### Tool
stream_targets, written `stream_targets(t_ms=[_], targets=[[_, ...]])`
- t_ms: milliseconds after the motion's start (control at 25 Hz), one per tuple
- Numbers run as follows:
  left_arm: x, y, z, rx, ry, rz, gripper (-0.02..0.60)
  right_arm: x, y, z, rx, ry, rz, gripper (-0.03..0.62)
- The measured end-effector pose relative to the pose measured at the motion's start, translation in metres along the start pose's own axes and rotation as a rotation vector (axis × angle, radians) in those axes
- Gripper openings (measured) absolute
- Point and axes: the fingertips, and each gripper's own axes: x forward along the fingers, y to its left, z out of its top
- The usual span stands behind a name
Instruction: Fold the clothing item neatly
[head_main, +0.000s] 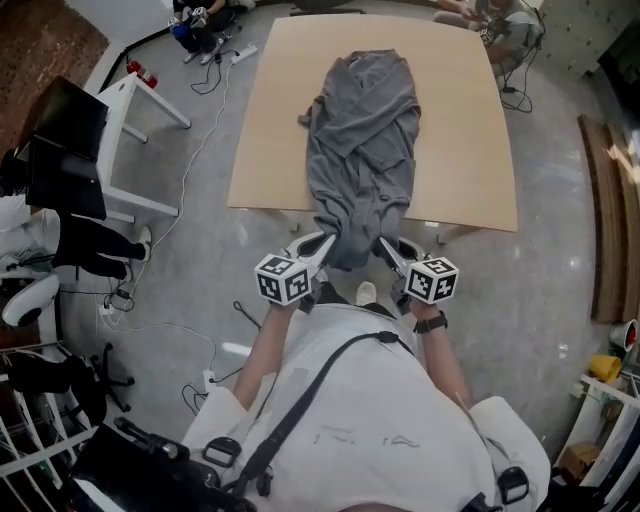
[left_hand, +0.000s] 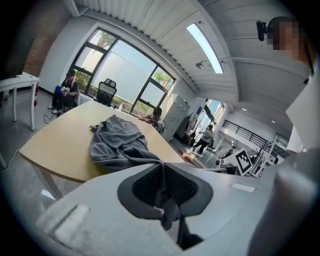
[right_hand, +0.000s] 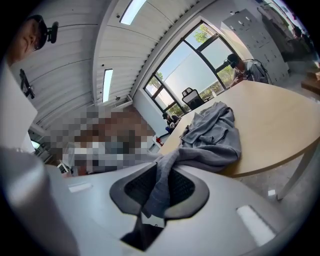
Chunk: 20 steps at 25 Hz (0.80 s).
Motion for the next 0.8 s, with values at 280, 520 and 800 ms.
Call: stream_targets(t_ms=[280, 520, 800], targets=[[0.027, 0.009, 0.039, 0.025, 0.010, -0.028, 0.025, 0.025, -0.006, 0.030, 0.007, -0.021, -0.021, 0.054], [0.067, 0.042, 0.091, 0.042, -0.022, -0.091, 0.025, 0.059, -0.020, 0.085, -0.022, -0.053, -0.069, 0.055], [0.107, 0.090, 0.162, -0.018, -0.073, -0.150, 0.025, 0.102, -0.044, 0.162, -0.054, -0.125, -0.130, 0.055]])
